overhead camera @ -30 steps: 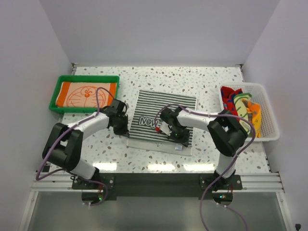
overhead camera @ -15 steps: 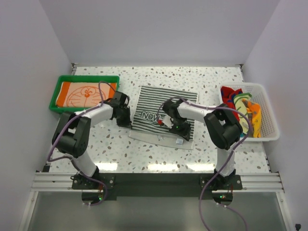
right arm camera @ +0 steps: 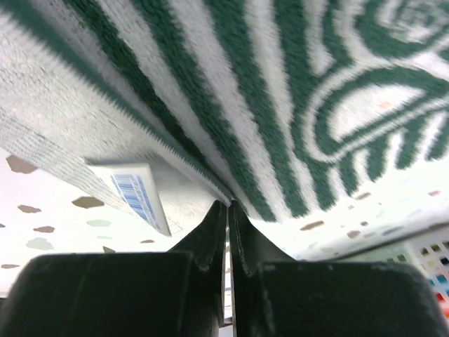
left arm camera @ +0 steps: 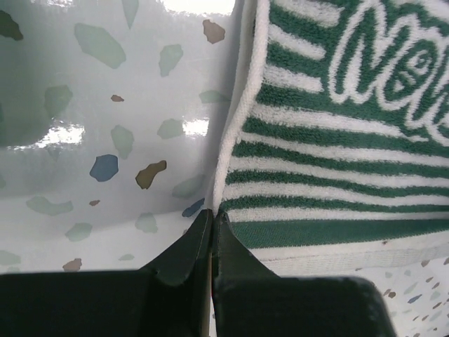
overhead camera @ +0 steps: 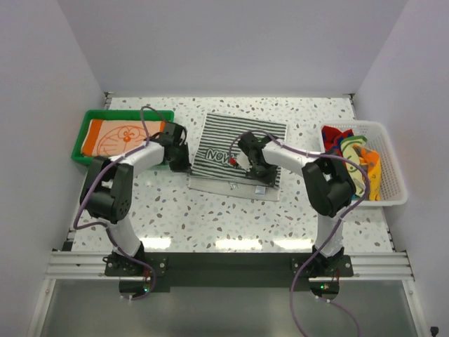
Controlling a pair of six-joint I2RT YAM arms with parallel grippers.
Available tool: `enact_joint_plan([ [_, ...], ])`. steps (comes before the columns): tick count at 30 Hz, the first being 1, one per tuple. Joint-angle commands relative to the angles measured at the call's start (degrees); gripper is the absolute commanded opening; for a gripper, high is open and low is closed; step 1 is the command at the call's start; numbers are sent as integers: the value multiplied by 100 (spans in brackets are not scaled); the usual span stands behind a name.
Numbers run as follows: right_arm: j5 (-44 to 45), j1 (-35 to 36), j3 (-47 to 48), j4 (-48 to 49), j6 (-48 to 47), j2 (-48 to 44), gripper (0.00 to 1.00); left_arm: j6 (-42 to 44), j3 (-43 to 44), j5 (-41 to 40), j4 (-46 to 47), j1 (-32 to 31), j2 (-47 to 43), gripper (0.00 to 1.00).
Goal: Fold and stack the towels
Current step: Fold the towel
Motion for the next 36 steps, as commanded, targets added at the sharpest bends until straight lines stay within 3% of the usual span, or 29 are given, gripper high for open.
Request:
enact_joint_plan([
  [1,433,-34,92,22,-106,-532,0,80,182,-184,-38,80,-531,0],
  [9,837,-25,654,-496,-151,-779,0,194,902,-412,-530,71,-627,0],
  [13,926,19,831,-1103,95,-1147,0,247,930,-527,-794,71,-1162,0],
  [20,522,248,164,-1236,429,-1508,0,81,-8,-562,-515,-183,-1726,0],
  [36,196,265,-813,-260,570,-603,0,-16,-1109,-413,137,-254,-1182,0],
])
